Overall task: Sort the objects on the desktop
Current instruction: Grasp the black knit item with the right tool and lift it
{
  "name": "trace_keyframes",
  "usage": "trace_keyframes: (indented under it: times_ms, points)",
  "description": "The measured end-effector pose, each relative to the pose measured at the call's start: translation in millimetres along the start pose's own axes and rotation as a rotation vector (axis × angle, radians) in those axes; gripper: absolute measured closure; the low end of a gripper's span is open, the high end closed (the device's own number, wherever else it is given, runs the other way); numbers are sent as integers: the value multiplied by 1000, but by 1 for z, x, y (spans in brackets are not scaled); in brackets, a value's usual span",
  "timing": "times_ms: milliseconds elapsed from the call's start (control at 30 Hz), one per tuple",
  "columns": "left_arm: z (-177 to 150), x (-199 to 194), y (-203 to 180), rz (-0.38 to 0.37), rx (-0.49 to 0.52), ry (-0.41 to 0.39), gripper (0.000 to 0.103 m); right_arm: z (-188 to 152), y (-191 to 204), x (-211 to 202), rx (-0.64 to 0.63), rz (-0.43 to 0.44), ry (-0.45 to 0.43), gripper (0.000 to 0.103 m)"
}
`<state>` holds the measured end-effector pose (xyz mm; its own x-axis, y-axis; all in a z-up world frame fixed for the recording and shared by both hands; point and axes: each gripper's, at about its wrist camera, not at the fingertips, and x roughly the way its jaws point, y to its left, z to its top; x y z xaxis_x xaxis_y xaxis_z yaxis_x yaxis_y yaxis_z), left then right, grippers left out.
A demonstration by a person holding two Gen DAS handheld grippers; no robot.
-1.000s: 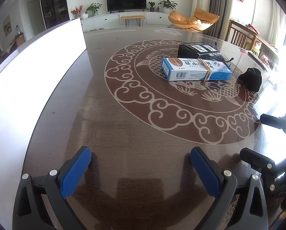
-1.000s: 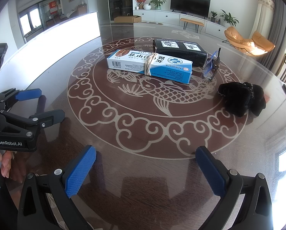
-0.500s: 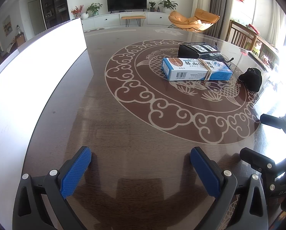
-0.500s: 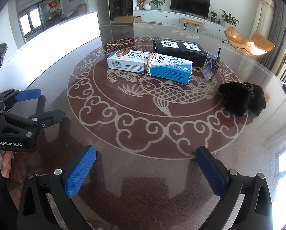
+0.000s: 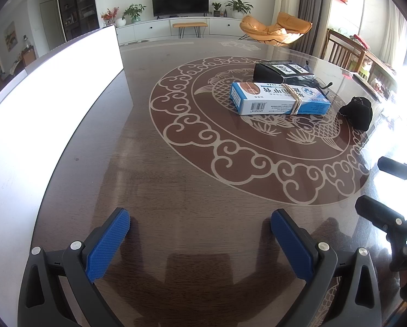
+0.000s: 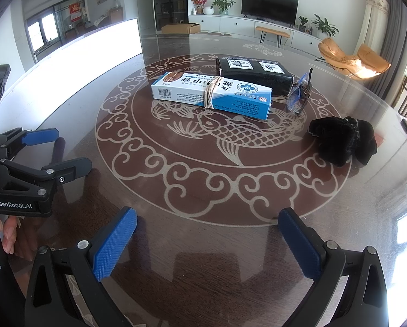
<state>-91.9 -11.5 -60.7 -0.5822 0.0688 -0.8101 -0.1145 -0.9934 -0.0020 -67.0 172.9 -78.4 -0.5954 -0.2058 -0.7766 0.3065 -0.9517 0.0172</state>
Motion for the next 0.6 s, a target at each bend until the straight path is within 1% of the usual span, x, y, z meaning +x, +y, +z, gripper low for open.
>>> trace_keyframes:
  times_ms: [67,133,200,300,367,433,467,500,567,600]
  points:
    - [0,0,-1,2,1,0,0,1,-18,-17,90,-28,-61,0]
    - [-1,0,-2,3,1,0,0,7,-45,-26,214,-58,-89,0]
    - [0,0,-2,3,1,0,0,16,-82,-20,360,-74,-60,0]
    - [-1,0,-2,2,0,0,0,32,-132,0,544,-61,-11,0]
    - [-1,0,-2,2,1,0,0,47,-153,15,598,-95,9,0]
    - [0,0,-2,2,0,0,0,60,-168,33,641,-97,50,1]
    - [0,0,-2,2,1,0,0,66,-169,36,632,-115,44,4]
    - [0,0,-2,2,0,0,0,73,-168,41,605,-114,50,10]
    - [0,0,-2,2,0,0,0,90,-154,53,489,-134,80,40]
    - [0,0,-2,2,0,0,0,97,-143,58,426,-127,93,46]
